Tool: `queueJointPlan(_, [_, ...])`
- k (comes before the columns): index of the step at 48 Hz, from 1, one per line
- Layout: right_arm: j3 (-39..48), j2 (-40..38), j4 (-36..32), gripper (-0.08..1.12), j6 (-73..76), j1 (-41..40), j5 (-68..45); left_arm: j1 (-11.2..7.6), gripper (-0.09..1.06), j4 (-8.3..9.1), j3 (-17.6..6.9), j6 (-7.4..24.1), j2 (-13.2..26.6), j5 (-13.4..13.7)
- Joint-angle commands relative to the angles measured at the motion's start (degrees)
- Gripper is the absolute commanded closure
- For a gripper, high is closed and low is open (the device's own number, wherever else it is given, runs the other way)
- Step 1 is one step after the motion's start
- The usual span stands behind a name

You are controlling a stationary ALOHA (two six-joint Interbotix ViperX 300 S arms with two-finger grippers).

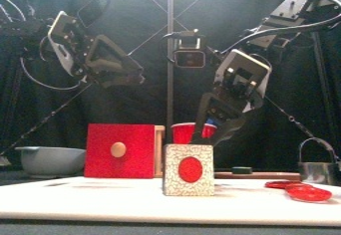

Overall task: Place sushi on board then cut the sushi with the knife then place the pieces on the plate
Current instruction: Place the 4 sushi pieces on the plate

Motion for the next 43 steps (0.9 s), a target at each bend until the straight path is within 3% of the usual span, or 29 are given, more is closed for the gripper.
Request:
queueJointPlan(1, [-0.5,-1.2,1.2,0.34,0.0,-0.4,-0.4,0.09,0.23,0.00,-0.5,0.0,-0.2,-0.3])
queueJointPlan(13, [1.4,-6.8,2.5,0.34,0.2,-0.3,2.2,0.00,0.23,0.09,-0.5,-0.1,-0.3,-0.2])
queueJointPlan(30, [14.9,-25.8,7.2,0.34,0.1,-0.7,16.5,0.18,0.23,-0.53,-0.4,-0.1,-0.2,0.4])
queueJointPlan(43, [21.7,-35.6,7.1,0.34,0.0,-10.4,24.9,0.26,0.23,-1.14,-0.7,0.0,-0.2,0.4])
